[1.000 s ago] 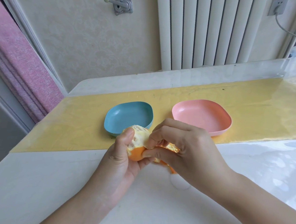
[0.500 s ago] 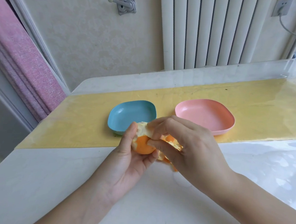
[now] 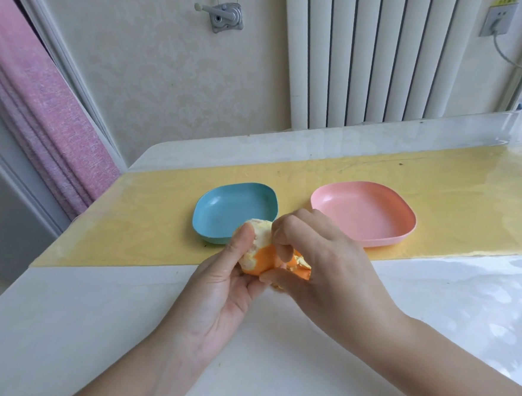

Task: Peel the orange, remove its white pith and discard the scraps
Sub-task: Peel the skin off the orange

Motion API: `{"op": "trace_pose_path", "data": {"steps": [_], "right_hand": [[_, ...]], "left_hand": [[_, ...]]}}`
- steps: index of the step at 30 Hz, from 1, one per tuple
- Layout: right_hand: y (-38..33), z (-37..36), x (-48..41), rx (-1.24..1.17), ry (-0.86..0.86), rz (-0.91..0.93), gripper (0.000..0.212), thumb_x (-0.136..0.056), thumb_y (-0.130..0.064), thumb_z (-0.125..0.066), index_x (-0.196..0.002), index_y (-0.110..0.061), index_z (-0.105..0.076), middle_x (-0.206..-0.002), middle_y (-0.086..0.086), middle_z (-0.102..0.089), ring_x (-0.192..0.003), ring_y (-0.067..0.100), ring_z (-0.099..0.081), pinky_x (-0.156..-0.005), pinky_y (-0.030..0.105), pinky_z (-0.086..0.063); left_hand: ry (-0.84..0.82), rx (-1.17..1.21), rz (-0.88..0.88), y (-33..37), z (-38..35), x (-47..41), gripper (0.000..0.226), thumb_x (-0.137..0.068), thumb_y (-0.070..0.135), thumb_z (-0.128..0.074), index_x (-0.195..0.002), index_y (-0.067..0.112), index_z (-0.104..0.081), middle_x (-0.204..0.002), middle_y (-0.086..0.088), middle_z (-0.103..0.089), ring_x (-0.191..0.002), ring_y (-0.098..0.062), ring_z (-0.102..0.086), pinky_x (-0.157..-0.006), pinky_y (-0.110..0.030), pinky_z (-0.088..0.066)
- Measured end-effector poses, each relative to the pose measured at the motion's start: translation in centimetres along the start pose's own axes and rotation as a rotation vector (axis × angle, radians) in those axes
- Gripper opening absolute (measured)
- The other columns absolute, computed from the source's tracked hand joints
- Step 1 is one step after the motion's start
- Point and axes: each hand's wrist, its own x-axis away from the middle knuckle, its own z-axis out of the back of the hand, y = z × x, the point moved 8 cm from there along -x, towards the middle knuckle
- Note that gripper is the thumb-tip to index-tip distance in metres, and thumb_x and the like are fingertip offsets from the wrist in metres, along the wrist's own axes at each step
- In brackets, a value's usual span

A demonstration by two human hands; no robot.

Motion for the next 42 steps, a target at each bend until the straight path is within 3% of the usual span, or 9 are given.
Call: {"op": "trace_pose_path", "data": {"steps": [9, 14, 17, 20, 25, 31, 36, 39, 42], "right_hand": [[0.3, 0.5, -0.1, -0.088, -0.079, 0.015, 0.032, -0.063, -0.002, -0.08, -0.064, -0.013, -0.05, -0.065, -0.004, -0.05, -0.058, 0.012, -0.041, -0.047, 0.019, -0.036], [-0.2, 1.0, -0.2, -0.148, -0.012, -0.005, 0.033, -0.068, 0.002, -0.077, -0.064, -0.014, -0.049, -0.067, -0.002, -0.055, -0.06, 0.016, -0.05, -0.051, 0.027, -0.043], [1.4, 0.9, -0.2, -0.532, 0.04, -0.3, 0.035, -0.067, 0.0, -0.081, -0.063, -0.015, -0.049, -0.065, -0.002, -0.057, -0.059, 0.017, -0.054, -0.055, 0.033, -0.049], [3.2, -0.2, 0.2, -0.916, 0.031, -0.552, 0.033, -0.066, -0.001, -0.082, -0.074, -0.017, -0.053, -0.068, -0.001, -0.053, -0.062, 0.013, -0.049, -0.059, 0.03, -0.043], [3.9, -1.4, 0.9, -1.122, -0.002, -0.684, 0.022, -0.069, 0.0, -0.069, -0.079, -0.019, -0.062, -0.077, -0.001, -0.05, -0.065, 0.014, -0.046, -0.063, 0.028, -0.038], [4.3, -1.9, 1.0, -1.369, 0.008, -0.795, 0.024, -0.068, 0.008, -0.055, -0.073, -0.014, -0.063, -0.067, 0.0, -0.051, -0.055, 0.011, -0.045, -0.053, 0.017, -0.04], [4.4, -2.0, 1.1, -1.523, 0.05, -0.857, 0.027, -0.064, 0.009, -0.049, -0.068, -0.014, -0.063, -0.066, 0.0, -0.051, -0.049, 0.008, -0.041, -0.048, 0.014, -0.04], [4.9, -1.0, 0.9, -1.339, 0.027, -0.81, 0.016, -0.07, 0.001, -0.06, -0.073, -0.013, -0.067, -0.07, 0.002, -0.057, -0.056, 0.01, -0.048, -0.056, 0.015, -0.045], [4.8, 0.5, 0.6, -0.806, -0.022, -0.647, 0.017, -0.077, -0.006, -0.075, -0.09, -0.015, -0.067, -0.085, -0.005, -0.065, -0.064, 0.012, -0.055, -0.062, 0.022, -0.047]], "left_hand": [[0.037, -0.032, 0.013, 0.3, -0.1, 0.4, 0.023, -0.076, 0.025, -0.059, -0.076, 0.01, -0.077, -0.082, -0.009, -0.07, -0.071, -0.015, -0.068, -0.063, -0.023, -0.057], [0.057, 0.112, 0.091, -0.1, -0.2, 0.6, 0.039, -0.081, 0.032, -0.058, -0.105, 0.002, -0.063, -0.085, -0.012, -0.066, -0.069, -0.015, -0.062, -0.066, -0.023, -0.058], [0.073, 0.199, 0.172, -0.6, -0.2, 0.8, 0.056, -0.081, 0.035, -0.059, -0.122, -0.004, -0.057, -0.107, -0.02, -0.068, -0.09, -0.022, -0.067, -0.074, -0.028, -0.059], [0.045, 0.265, 0.214, -0.7, -0.6, 0.9, 0.057, -0.08, 0.033, -0.061, -0.122, -0.004, -0.056, -0.112, -0.023, -0.067, -0.093, -0.025, -0.07, -0.078, -0.034, -0.058], [0.017, 0.287, 0.231, -1.1, -0.7, 0.8, 0.055, -0.084, 0.031, -0.058, -0.124, -0.006, -0.053, -0.119, -0.025, -0.063, -0.109, -0.033, -0.064, -0.079, -0.038, -0.058], [-0.019, 0.284, 0.232, -1.1, -1.1, 0.9, 0.052, -0.086, 0.031, -0.056, -0.121, -0.007, -0.054, -0.115, -0.027, -0.065, -0.096, -0.037, -0.068, -0.08, -0.041, -0.057], [0.013, 0.291, 0.251, -1.3, -0.6, 0.7, 0.055, -0.087, 0.034, -0.057, -0.126, -0.003, -0.052, -0.12, -0.028, -0.061, -0.104, -0.04, -0.065, -0.076, -0.039, -0.059], [0.057, 0.291, 0.219, -0.9, 0.2, 0.3, 0.051, -0.089, 0.036, -0.055, -0.124, -0.001, -0.055, -0.117, -0.026, -0.064, -0.097, -0.039, -0.068, -0.066, -0.035, -0.061], [0.082, 0.237, 0.183, -0.7, 0.6, 0.0, 0.05, -0.089, 0.038, -0.056, -0.122, 0.001, -0.057, -0.116, -0.023, -0.066, -0.096, -0.034, -0.069, -0.072, -0.035, -0.06]]}}
